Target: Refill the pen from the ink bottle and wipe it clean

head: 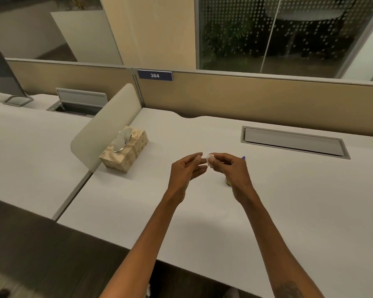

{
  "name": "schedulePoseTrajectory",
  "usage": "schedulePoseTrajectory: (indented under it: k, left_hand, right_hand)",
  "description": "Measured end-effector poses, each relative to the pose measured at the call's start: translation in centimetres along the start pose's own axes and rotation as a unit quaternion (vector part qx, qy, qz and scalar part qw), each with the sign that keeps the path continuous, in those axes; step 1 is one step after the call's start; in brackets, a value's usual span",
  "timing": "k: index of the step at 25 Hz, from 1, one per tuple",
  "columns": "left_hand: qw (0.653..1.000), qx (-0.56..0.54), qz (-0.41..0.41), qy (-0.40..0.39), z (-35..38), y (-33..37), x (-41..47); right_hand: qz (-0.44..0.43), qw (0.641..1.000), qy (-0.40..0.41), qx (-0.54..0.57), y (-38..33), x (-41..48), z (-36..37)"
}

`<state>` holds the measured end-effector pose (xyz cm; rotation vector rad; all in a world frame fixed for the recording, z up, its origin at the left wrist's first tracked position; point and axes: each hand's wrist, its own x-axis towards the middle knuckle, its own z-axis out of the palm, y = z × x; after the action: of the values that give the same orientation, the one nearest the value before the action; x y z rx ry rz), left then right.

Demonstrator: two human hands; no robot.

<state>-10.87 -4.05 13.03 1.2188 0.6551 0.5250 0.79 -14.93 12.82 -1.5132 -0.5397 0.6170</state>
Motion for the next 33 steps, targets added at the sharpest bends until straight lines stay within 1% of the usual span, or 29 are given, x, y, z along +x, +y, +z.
schedulePoseTrajectory:
  k: [2, 4, 6, 8, 12, 14, 17, 19, 22, 24, 27, 31, 33]
  left_hand:
    - [1.0, 0.005, 0.004, 0.026, -2.7, -0.4, -1.2]
    - [0.998, 0.008, 0.009, 0.055, -5.7, -0.8, -2.6]
    - [0.996, 0.019, 0.013, 0.081, -8.5, -1.3, -4.0]
    - [0.993, 0.039, 0.016, 0.11, -11.6, -1.8, -5.6]
    - [0.977, 0.095, -0.001, 0.19, -18.2, -3.5, -8.9]
    - [0.962, 0.117, -0.023, 0.246, -21.6, -4.8, -10.9]
    - [0.936, 0.128, -0.054, 0.323, -26.0, -7.0, -14.0]
    - [0.916, 0.134, -0.073, 0.371, -28.8, -8.5, -16.2]
    - [0.888, 0.146, -0.111, 0.422, -32.3, -10.9, -19.4]
    - [0.867, 0.144, -0.141, 0.455, -34.2, -12.5, -21.5]
    - [0.838, 0.139, -0.171, 0.498, -36.1, -13.8, -24.1]
    - [0.82, 0.128, -0.186, 0.525, -37.9, -14.9, -26.2]
    - [0.811, 0.128, -0.174, 0.543, -38.3, -14.8, -26.3]
  right_hand:
    - [0.035, 0.997, -0.031, 0.065, 0.1, -0.6, 2.2]
    - [0.051, 0.991, -0.066, 0.106, 0.1, -1.6, 4.9]
    - [0.059, 0.986, -0.096, 0.122, 0.1, -2.6, 7.4]
    - [0.067, 0.984, -0.123, 0.111, 0.6, -3.6, 10.2]
    - [0.072, 0.978, -0.197, 0.017, 3.2, -5.4, 15.9]
    - [0.073, 0.966, -0.242, -0.046, 5.1, -6.7, 19.0]
    - [0.081, 0.947, -0.276, -0.142, 7.9, -8.8, 23.2]
    - [0.073, 0.928, -0.301, -0.208, 9.7, -10.5, 26.0]
    - [0.053, 0.889, -0.341, -0.301, 12.5, -13.0, 29.5]
    - [0.042, 0.863, -0.37, -0.34, 14.5, -14.6, 31.5]
    - [0.032, 0.831, -0.394, -0.391, 16.6, -16.4, 33.6]
    - [0.025, 0.802, -0.418, -0.425, 18.3, -18.1, 35.7]
    - [0.037, 0.789, -0.441, -0.427, 19.0, -18.2, 36.4]
